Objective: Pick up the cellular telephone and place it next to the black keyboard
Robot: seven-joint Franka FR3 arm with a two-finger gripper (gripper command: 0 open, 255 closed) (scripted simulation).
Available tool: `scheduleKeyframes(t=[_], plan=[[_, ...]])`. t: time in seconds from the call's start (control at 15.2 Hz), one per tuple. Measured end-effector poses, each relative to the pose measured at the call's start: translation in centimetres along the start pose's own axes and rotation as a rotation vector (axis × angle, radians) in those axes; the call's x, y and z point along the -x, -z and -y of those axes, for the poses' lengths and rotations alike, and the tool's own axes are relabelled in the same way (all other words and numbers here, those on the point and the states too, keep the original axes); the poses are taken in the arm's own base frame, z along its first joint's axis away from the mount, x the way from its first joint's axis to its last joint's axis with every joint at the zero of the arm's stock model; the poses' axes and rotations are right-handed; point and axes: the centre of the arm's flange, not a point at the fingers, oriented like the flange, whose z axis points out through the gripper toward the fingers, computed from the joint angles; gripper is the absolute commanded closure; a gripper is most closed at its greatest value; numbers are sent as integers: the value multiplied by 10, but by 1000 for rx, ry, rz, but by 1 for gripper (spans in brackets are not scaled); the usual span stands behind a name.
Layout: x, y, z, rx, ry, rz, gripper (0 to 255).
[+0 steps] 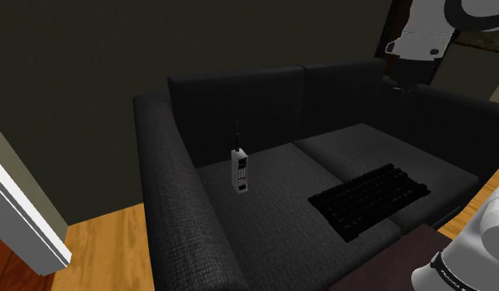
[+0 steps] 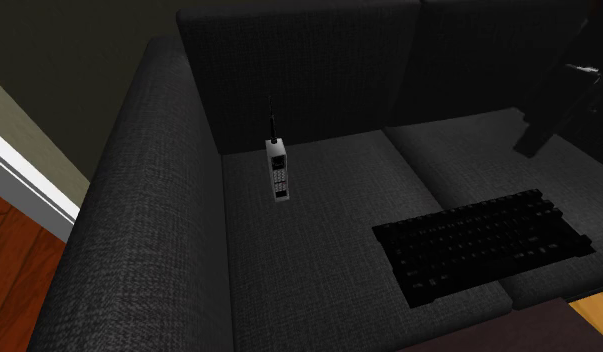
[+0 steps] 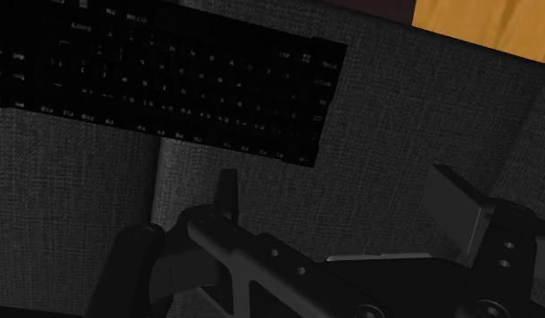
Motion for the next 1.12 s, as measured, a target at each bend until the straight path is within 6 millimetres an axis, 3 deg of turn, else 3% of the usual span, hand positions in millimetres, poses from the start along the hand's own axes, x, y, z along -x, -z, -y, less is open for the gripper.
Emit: scheduleKeyframes(t=[0.2, 0.4, 1.12], plan=[[-13, -4, 9, 6, -1, 1, 0], [-40, -19, 32, 21, -4, 2, 0], [-158, -68, 117, 76, -16, 3, 0]])
